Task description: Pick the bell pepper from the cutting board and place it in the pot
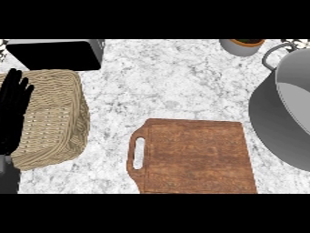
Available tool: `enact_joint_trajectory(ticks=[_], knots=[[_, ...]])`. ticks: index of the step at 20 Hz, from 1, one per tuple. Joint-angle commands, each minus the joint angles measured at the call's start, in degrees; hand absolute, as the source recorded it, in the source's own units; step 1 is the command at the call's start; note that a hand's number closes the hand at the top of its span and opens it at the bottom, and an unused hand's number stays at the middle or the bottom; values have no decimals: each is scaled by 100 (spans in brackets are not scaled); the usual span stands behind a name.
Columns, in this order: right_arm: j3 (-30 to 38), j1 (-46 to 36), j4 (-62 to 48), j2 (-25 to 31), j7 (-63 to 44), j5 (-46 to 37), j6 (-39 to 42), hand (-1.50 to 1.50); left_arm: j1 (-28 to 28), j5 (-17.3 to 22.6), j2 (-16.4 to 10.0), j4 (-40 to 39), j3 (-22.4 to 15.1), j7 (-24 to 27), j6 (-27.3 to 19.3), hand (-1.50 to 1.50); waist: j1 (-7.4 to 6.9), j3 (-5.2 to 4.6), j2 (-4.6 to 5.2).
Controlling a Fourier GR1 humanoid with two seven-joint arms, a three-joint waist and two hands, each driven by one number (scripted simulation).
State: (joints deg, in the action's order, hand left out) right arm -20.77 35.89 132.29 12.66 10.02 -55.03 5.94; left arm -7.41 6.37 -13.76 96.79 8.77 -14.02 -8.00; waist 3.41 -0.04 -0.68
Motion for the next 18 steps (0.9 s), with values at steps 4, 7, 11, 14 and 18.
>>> enact_joint_trajectory(ticks=[4,7,11,14,18], knots=[[1088,368,1372,-400,-252,1025,-386,150,-191,52,-53,-276,80,159,111,0,-148,3,55],[1667,131,1463,-389,-409,1294,-149,150,-128,-64,133,-317,-114,313,78,0,-206,2,67],[2594,-530,869,-469,-502,1924,58,150,-281,-127,165,-268,-192,181,7,0,-274,10,73],[2923,-717,680,-565,-448,2464,273,150,-285,-32,96,-342,-120,245,134,0,-217,11,61],[4122,-1748,-280,-86,-713,3217,689,150,-423,-102,98,-242,-168,8,46,0,-322,9,70]])
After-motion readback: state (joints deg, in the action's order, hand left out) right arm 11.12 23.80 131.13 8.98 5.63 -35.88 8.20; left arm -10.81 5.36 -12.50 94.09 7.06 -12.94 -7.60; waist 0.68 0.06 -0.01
